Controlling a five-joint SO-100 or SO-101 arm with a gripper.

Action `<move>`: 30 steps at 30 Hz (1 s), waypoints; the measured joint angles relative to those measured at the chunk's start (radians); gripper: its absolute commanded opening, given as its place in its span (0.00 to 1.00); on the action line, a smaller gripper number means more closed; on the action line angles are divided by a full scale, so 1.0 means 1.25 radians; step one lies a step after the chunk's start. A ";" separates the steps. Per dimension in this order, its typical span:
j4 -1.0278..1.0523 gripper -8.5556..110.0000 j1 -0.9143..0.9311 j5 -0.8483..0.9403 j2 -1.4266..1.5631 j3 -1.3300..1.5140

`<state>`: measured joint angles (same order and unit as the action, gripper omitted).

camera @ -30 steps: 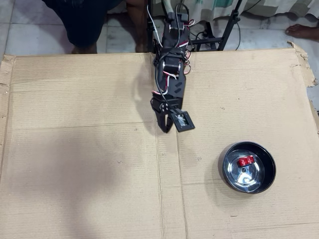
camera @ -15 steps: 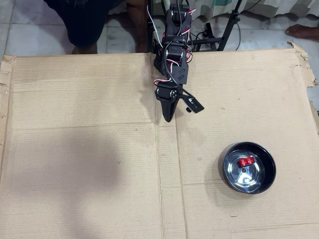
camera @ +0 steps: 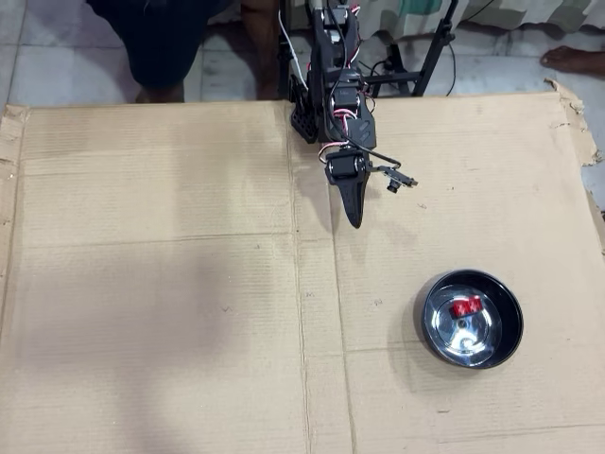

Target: Grasp a lego block and put it in the bin.

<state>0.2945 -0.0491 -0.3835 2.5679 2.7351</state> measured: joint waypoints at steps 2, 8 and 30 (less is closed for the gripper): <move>0.000 0.07 -0.002 0.009 0.032 0.031; 0.000 0.07 -0.002 0.129 0.145 0.121; 0.043 0.07 -0.009 0.258 0.566 0.395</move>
<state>0.3482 -0.0598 -0.0614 3.2750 3.2290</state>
